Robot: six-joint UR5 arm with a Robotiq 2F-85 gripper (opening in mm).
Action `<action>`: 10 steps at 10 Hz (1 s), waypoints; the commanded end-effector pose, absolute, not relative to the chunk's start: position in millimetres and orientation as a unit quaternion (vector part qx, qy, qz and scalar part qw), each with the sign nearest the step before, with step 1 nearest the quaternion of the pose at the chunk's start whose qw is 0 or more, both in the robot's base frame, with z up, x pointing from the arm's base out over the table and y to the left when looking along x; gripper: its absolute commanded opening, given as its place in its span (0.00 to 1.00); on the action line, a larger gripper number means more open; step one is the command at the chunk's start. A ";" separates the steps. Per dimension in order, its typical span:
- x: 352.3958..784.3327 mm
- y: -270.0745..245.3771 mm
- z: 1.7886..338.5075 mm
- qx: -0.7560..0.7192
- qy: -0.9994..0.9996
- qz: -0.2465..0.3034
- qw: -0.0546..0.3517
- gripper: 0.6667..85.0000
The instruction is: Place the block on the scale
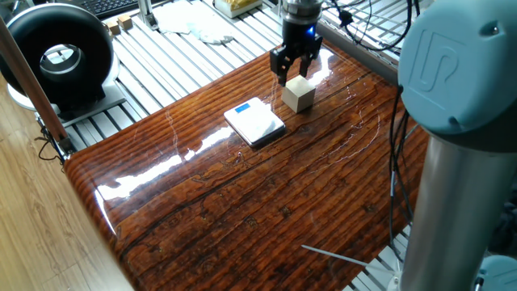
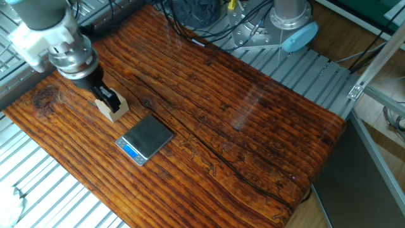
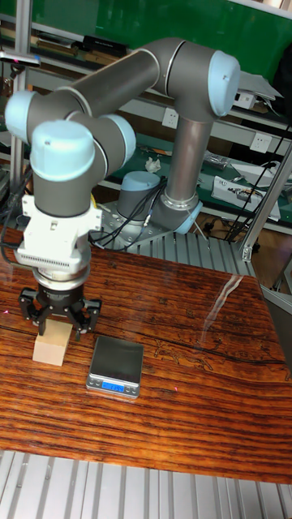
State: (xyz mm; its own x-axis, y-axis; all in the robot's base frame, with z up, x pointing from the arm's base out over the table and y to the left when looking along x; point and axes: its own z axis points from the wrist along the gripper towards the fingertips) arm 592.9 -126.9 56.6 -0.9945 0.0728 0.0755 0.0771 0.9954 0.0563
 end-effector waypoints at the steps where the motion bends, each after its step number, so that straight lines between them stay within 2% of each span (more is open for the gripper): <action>1: 587.6 -137.0 42.0 -0.029 -0.999 -0.006 0.034 0.72; 10: 576.0 -139.4 63.6 -0.021 -0.999 -0.004 0.036 0.72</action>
State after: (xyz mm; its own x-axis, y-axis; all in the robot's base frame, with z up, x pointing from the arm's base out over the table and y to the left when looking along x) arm 577.2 -141.6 57.7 -0.9964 0.0388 0.0747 0.0387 0.9992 -0.0029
